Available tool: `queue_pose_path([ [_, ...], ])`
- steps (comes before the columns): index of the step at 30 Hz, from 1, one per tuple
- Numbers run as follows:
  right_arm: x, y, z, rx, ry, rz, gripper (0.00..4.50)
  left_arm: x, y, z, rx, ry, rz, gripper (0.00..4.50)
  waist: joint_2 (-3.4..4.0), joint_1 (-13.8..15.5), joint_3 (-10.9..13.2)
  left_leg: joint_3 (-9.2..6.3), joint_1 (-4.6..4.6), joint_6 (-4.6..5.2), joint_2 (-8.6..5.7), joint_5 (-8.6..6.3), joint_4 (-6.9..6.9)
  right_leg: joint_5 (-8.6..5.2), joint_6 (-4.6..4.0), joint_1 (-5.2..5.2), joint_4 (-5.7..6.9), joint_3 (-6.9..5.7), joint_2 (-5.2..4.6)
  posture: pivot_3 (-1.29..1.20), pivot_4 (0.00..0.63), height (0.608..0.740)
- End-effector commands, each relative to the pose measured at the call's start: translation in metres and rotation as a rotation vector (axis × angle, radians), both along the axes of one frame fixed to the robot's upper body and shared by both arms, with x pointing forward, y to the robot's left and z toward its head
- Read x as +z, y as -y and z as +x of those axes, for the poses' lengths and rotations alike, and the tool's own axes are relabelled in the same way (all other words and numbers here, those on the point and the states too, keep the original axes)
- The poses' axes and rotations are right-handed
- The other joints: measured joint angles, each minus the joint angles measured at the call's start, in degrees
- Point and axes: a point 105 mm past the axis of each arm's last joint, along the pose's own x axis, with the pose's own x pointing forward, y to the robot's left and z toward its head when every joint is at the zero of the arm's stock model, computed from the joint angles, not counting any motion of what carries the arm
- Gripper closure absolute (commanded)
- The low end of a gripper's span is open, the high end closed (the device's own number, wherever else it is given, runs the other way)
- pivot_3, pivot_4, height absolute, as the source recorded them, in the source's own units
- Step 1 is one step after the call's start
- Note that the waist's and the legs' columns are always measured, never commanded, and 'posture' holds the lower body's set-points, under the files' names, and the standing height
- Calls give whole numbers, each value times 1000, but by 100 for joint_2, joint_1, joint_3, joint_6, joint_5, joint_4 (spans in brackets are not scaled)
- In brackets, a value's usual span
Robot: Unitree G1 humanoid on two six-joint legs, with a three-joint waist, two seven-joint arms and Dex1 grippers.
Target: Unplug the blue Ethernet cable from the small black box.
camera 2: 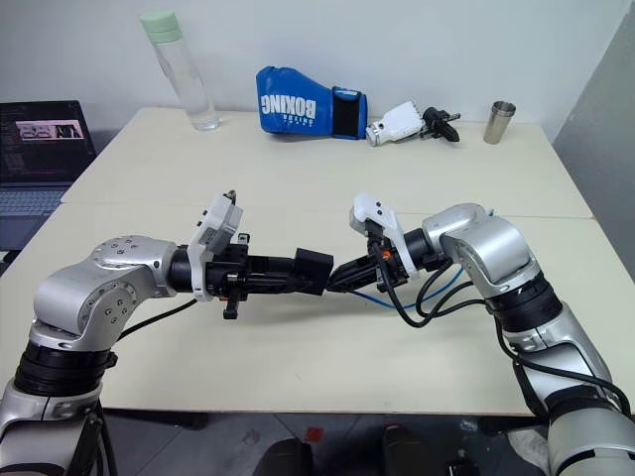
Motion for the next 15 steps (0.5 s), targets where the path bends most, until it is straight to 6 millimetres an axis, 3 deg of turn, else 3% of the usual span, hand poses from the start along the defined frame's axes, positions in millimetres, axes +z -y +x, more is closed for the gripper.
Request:
queue_pose_path([
  [1, -10, 23, 13, -80, 34, -63, 4437, 18, -10, -2, 16, 34, -39, 3719, 0, 1, 0, 0, 0, 0, 0, 0, 0, 0, 0, 0, 0, 0, 0, 0, 150, 740],
  [8, -40, 65, 31, -240, 37, -135, 4437, 24, -36, 7, 152, 25, -66, 3719, 2, 27, 4, 2, 0, 0, -1, 0, 1, -1, -1, 1, -1, -1, -3, 0, 150, 740],
  [13, -39, 92, 89, -619, 135, -91, 4437, 13, -39, 7, 194, 14, -48, 3719, 1, -7, 12, 5, 3, -1, 0, 1, 4, 0, -1, 2, 4, 2, -4, 0, 150, 740],
  [15, -40, 99, 104, -727, 162, -80, 4437, 8, -38, 7, 200, 9, -43, 3719, 1, -17, 14, 5, 3, -1, 0, 1, 4, 0, -1, 2, 7, 2, -5, 0, 150, 740],
])
